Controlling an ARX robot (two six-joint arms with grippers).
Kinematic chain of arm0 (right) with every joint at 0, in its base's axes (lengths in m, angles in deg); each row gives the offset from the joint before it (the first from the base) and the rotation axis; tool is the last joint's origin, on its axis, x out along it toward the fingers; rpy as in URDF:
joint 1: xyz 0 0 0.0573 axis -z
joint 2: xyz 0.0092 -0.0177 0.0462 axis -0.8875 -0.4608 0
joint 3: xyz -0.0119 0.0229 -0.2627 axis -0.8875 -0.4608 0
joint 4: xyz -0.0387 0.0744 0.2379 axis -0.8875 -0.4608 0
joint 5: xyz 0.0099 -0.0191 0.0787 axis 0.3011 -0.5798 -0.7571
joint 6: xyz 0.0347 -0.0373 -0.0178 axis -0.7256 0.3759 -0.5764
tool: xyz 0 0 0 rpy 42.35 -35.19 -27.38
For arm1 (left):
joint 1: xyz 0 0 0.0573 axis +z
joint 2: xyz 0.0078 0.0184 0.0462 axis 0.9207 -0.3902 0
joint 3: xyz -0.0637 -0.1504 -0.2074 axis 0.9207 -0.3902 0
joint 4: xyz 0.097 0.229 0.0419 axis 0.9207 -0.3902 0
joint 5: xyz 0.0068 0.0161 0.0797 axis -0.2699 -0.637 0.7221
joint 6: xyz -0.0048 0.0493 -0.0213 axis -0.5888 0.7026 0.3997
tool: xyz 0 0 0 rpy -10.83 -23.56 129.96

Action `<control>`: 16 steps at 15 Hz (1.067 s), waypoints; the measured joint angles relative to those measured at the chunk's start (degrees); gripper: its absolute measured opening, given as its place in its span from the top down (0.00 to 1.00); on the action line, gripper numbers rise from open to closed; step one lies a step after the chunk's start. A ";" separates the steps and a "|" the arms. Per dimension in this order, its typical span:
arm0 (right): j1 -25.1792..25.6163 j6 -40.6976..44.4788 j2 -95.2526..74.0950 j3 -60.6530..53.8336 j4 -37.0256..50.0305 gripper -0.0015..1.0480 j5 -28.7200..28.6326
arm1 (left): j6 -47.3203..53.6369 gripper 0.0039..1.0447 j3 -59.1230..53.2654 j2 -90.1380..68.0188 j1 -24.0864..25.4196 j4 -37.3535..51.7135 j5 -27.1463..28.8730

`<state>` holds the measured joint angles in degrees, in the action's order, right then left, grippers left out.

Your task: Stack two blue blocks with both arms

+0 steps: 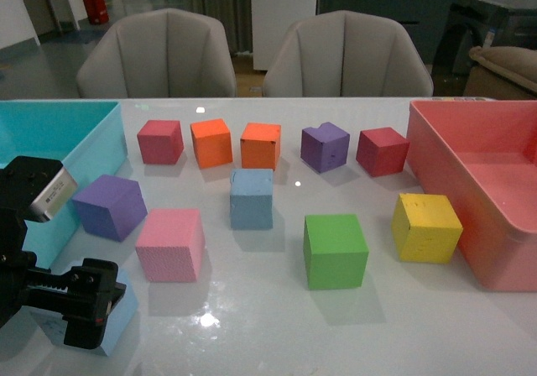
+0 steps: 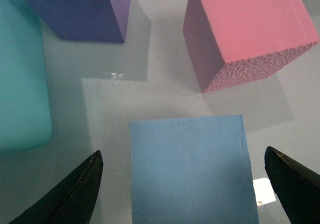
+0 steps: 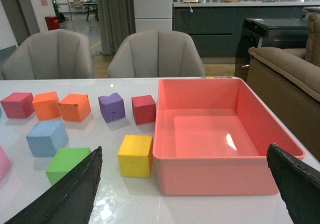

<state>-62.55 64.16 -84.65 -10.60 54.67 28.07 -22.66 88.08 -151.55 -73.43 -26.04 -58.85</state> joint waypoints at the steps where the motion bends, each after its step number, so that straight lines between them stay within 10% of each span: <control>1: 0.00 0.02 0.00 0.00 0.02 0.06 0.00 | 0.02 0.06 0.00 -1.16 0.00 0.55 0.46; 7: 0.00 0.00 0.00 0.00 0.02 0.06 0.00 | 0.02 0.07 -0.02 -8.92 -0.42 3.50 1.84; 12: 0.00 0.00 0.00 0.00 0.00 0.06 0.00 | -0.46 0.47 -0.35 -6.01 -2.29 1.64 2.47; 16: 0.00 0.02 0.00 0.00 0.00 0.06 0.00 | -0.83 0.52 1.44 5.44 -7.32 -6.45 2.99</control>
<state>-62.55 64.19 -84.65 -10.60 54.67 28.07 -23.49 89.52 -146.11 -80.75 -32.49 -55.86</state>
